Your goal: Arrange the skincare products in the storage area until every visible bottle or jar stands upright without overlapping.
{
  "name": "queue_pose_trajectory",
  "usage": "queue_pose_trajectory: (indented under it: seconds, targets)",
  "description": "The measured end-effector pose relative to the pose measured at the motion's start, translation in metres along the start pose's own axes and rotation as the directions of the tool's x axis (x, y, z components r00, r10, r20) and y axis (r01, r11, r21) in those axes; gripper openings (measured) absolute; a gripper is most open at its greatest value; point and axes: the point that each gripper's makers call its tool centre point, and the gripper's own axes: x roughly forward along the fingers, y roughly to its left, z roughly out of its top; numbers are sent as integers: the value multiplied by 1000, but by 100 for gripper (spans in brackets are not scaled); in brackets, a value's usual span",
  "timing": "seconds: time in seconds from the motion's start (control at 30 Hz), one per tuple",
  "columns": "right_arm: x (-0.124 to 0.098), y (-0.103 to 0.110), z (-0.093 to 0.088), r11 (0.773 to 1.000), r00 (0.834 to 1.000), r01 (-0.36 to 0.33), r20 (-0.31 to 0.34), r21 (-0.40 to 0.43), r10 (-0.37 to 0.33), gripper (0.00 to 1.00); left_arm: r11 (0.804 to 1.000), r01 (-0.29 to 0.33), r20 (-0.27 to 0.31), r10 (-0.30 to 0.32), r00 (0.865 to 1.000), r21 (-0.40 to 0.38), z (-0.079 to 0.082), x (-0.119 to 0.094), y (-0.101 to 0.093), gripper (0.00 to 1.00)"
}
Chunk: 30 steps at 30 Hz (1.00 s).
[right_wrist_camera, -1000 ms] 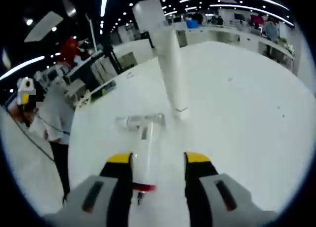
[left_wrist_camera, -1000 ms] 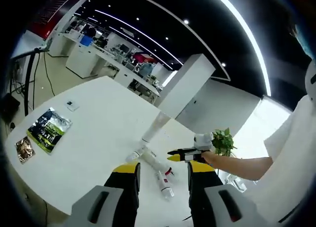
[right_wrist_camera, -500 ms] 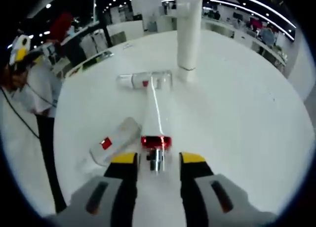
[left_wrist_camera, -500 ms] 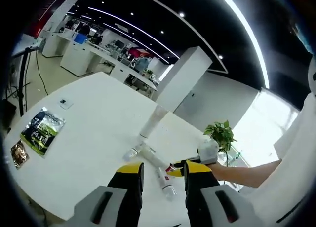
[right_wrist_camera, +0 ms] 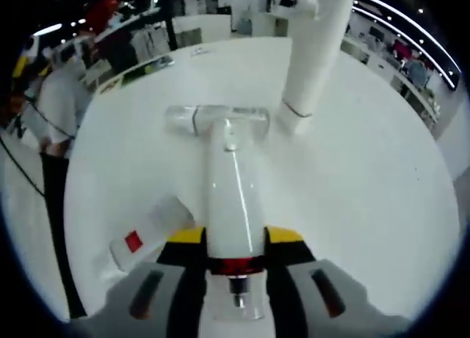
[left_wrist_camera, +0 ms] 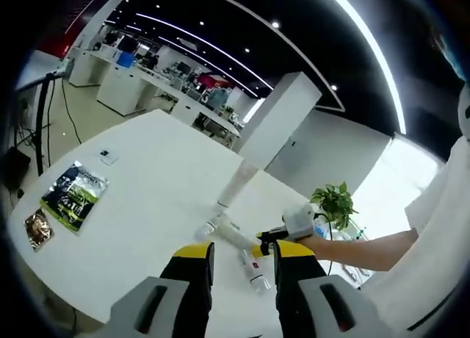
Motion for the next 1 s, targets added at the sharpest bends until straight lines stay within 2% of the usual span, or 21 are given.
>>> queue_pose_trajectory:
  seconds: [0.2, 0.27, 0.33, 0.4, 0.43, 0.5, 0.6, 0.7, 0.73, 0.77, 0.8, 0.83, 0.87, 0.93, 1.0]
  targets:
    - [0, 1, -1, 998, 999, -31, -28, -60, 29, 27, 1000, -12, -3, 12, 1000, -8, -5, -3, 2, 33]
    - [-1, -1, -2, 994, 999, -20, -48, -109, 14, 26, 1000, -16, 1, 16, 1000, -9, -5, -5, 2, 33]
    - [-6, 4, -2, 987, 996, -56, -78, -149, 44, 26, 1000, -22, 5, 22, 1000, -12, -4, -7, 3, 33]
    - [-10, 5, 0, 976, 995, -58, -87, -211, 40, 26, 1000, -26, 8, 26, 1000, -14, -4, -7, 4, 33]
    - [-13, 5, -3, 962, 992, -68, -125, -263, 36, 26, 999, -28, 9, 28, 1000, -18, -5, -7, 4, 33]
    - [-19, 1, -2, 929, 988, -73, -150, -362, 19, 26, 999, -30, 9, 30, 1000, -22, -5, -7, 4, 33]
    - [-26, -6, 1, 891, 982, -75, -187, -447, -11, 26, 999, -24, 5, 24, 1000, -21, -6, -4, 2, 33]
    - [-35, -11, 11, 809, 971, -85, -231, -582, -65, 26, 1000, -14, -12, 14, 1000, -7, -7, 4, -1, 32]
    - [-36, -10, 13, 789, 968, -93, -240, -607, -70, 26, 1000, -11, -15, 11, 1000, -4, -7, 6, -1, 32]
    - [-38, -9, 17, 740, 961, -109, -259, -663, -91, 26, 1000, -5, -16, 5, 1000, 1, -7, 8, -2, 32]
    - [-38, -7, 21, 700, 959, -123, -266, -703, -98, 26, 1000, -1, -17, 1, 1000, 1, -7, 9, -3, 32]
    - [-39, -4, 24, 670, 956, -138, -274, -729, -101, 26, 1000, 4, -19, -4, 1000, -1, -8, 10, -4, 32]
    - [-40, -1, 29, 619, 954, -150, -278, -771, -115, 26, 1000, 10, -24, -10, 1000, -3, -10, 12, -5, 32]
    - [-40, 5, 35, 551, 951, -165, -280, -818, -130, 26, 1000, 12, -41, -13, 999, -4, -14, 13, -5, 32]
    - [-40, 12, 39, 509, 951, -180, -282, -842, -129, 26, 1000, 10, -57, -10, 998, 0, -17, 14, -4, 32]
